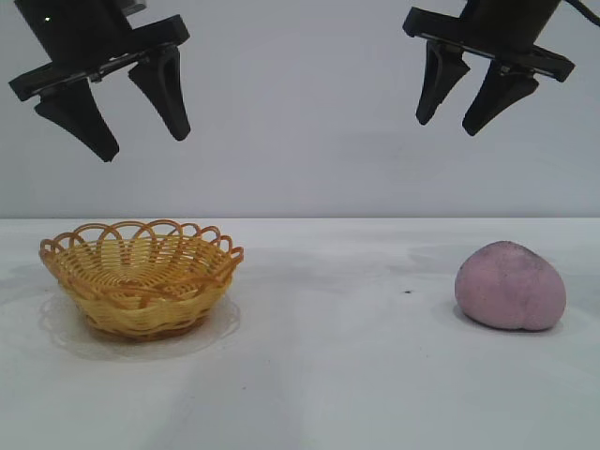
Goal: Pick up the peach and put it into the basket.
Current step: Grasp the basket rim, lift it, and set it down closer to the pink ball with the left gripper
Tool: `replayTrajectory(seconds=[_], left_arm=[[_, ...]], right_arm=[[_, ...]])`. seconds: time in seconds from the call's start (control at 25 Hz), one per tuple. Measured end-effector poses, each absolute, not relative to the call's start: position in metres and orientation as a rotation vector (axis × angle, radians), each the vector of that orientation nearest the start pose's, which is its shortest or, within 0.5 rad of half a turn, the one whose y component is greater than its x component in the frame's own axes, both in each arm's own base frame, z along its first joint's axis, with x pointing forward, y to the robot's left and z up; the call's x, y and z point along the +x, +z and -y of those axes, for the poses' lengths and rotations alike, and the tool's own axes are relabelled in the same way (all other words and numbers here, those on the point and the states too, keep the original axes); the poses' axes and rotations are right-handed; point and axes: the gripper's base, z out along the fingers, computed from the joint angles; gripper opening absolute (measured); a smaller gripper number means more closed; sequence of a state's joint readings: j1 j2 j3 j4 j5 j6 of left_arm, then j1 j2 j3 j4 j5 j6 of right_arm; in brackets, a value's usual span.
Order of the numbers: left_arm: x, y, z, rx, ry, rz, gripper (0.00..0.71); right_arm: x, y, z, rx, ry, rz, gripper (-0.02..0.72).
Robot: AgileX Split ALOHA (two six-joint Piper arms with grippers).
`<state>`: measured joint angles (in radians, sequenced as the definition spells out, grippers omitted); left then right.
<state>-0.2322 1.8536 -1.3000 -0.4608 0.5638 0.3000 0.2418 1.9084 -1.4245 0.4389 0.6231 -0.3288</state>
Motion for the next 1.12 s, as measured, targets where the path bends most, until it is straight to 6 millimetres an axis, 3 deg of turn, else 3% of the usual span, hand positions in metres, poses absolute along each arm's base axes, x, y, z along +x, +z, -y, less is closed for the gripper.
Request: replayTrajectory(seconds=[0.68, 0.92, 1.12], left_arm=[[0.382, 0.216, 0.113, 0.285, -0.427, -2.560, 0.517], [0.378, 0.217, 0.112, 0.541, -0.369, -2.600, 0.517], [0.385, 0.225, 0.112, 0.765, -0.303, -2.683, 0.517]], right_arm=[[0.402, 0.227, -0.122, -0.362, 0.426, -2.528, 0.378], [0.402, 0.227, -0.122, -0.362, 0.426, -2.528, 0.378], [0.402, 0.227, -0.122, -0.363, 0.425, -2.528, 0.378]])
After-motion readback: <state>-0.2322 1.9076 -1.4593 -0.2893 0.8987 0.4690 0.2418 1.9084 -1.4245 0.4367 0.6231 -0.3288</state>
